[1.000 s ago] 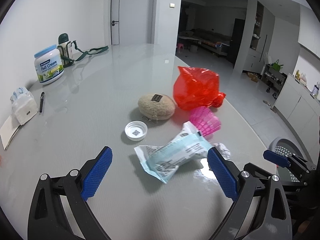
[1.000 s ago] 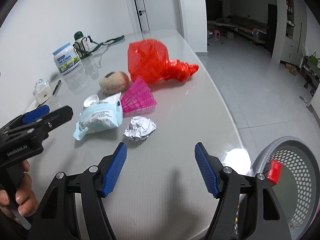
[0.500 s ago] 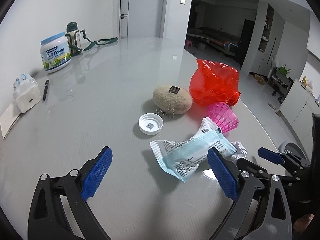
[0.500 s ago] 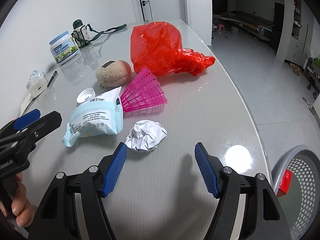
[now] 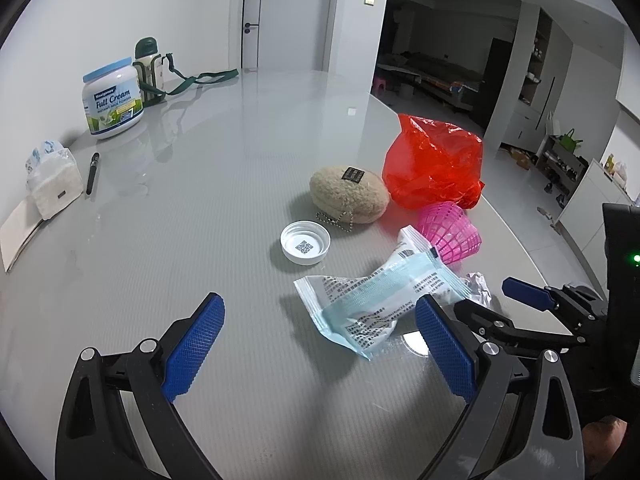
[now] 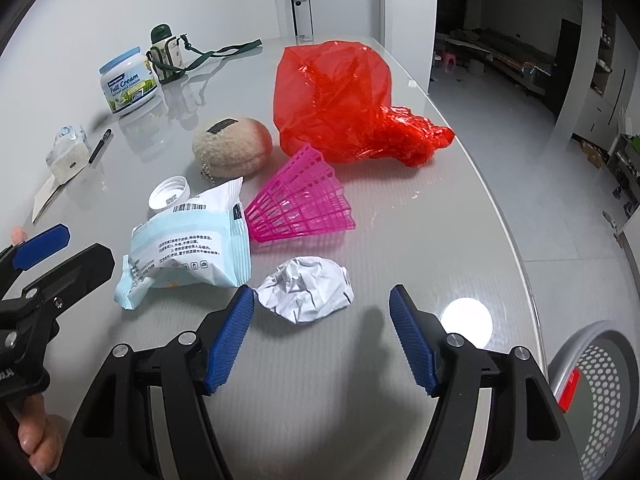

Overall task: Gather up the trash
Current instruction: 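Reach the right tool to the crumpled foil ball and close on it, then hold the foil ball in the right tool while the left tool grasps the blue-white wrapper packet, then carry the foil ball and wrapper packet over the basket and open both tools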

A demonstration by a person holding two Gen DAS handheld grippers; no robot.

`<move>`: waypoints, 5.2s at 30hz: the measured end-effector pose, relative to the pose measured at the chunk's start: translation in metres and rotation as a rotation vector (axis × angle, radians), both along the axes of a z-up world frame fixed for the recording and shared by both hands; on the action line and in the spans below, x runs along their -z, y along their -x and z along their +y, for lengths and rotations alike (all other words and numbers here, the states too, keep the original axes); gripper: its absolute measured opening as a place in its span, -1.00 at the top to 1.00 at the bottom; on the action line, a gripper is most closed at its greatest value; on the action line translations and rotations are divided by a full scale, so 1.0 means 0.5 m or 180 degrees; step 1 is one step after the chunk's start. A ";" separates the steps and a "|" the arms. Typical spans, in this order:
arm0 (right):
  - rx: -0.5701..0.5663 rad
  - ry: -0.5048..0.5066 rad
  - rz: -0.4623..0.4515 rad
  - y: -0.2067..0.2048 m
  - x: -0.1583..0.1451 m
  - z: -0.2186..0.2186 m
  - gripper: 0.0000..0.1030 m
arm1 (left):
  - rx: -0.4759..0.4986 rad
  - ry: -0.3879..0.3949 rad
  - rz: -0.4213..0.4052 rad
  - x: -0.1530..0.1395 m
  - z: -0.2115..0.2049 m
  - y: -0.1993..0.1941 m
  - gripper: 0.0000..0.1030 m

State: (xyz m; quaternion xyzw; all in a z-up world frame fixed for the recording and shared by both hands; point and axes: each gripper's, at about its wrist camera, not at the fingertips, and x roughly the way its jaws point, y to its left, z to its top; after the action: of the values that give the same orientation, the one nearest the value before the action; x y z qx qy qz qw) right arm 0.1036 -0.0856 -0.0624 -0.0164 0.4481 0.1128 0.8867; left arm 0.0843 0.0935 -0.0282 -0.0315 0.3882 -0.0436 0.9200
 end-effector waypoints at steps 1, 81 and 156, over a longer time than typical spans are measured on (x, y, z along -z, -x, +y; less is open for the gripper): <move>-0.0007 0.0005 -0.0007 -0.001 0.000 0.001 -0.31 | -0.0002 0.0000 -0.0001 0.000 0.000 0.000 -0.83; 0.0468 -0.0772 -0.0263 0.180 -0.047 -0.235 0.14 | 0.0314 -0.0425 0.0237 0.050 -0.194 -0.039 -0.57; 0.1974 -0.0846 -0.0228 0.429 0.022 -0.609 0.14 | 0.2276 -0.0335 0.0279 0.051 -0.673 0.160 0.24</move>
State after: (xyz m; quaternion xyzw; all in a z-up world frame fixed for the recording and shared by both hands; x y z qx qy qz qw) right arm -0.1107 -0.3900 -0.0734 0.2325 0.3817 -0.1056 0.8883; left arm 0.0041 -0.2430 -0.0537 0.1518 0.4154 -0.3410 0.8295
